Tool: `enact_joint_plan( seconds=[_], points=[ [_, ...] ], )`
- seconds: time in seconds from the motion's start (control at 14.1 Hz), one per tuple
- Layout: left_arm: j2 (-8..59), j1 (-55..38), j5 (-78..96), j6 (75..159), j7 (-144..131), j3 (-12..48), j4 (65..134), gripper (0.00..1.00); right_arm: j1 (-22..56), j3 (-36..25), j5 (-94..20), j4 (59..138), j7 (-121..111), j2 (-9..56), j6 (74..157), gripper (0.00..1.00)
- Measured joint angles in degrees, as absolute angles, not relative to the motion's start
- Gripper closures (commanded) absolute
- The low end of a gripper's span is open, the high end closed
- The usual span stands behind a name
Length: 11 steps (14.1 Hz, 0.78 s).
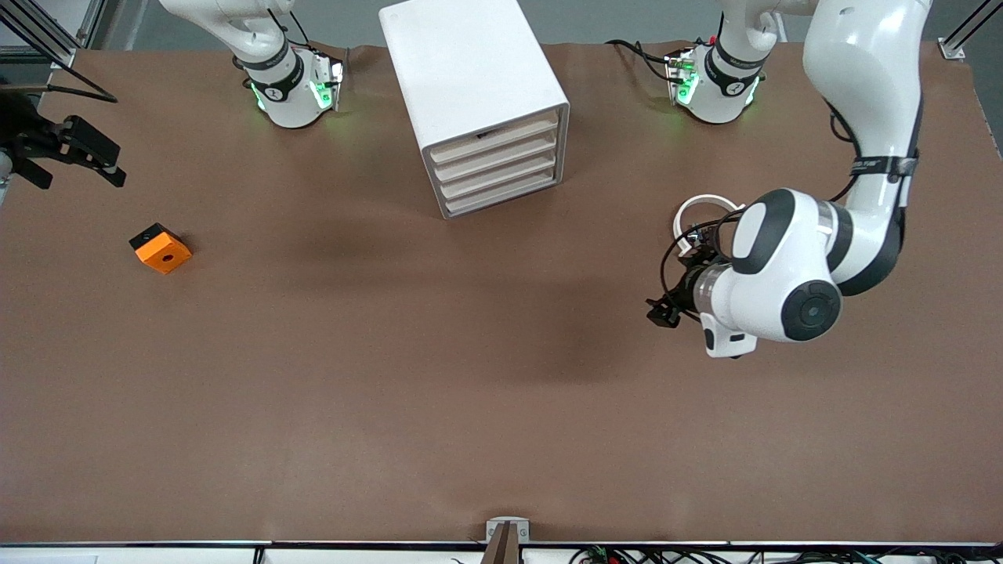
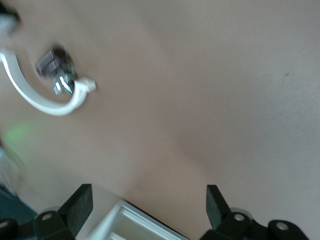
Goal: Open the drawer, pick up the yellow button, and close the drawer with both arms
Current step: 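Move the left gripper from rest toward the white drawer cabinet, then reach the left gripper to the uppermost drawer's front edge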
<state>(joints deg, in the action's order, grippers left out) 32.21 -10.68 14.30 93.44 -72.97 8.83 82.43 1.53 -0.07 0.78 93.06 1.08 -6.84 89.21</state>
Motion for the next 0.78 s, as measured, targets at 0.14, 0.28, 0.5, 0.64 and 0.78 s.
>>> enact_joint_plan(
  seconds=[0.14,0.28,0.5,0.64,0.78],
  points=[
    [33.3,-10.9,19.6,93.5,-78.6,8.8,82.3,0.0,2.9,0.0,1.2,92.8,3.7,-6.4,89.2,0.0],
    [34.3,-11.0,23.3,93.5,-84.7,8.8,82.3,0.0,4.1,0.0,1.3,92.7,6.1,-5.9,89.2,0.0],
    [35.1,-12.9,26.5,93.5,-97.4,8.9,82.2,0.0,6.4,0.1,1.3,92.7,11.5,-4.8,89.2,0.0],
    [35.3,-14.1,29.1,93.4,-107.8,8.9,82.3,0.0,9.3,0.2,1.3,92.7,17.9,-4.1,89.2,0.0],
    [36.3,-14.7,31.3,92.6,-118.3,8.9,82.4,0.0,12.4,0.2,1.3,92.7,24.6,-3.6,89.1,0.0]
  ],
)
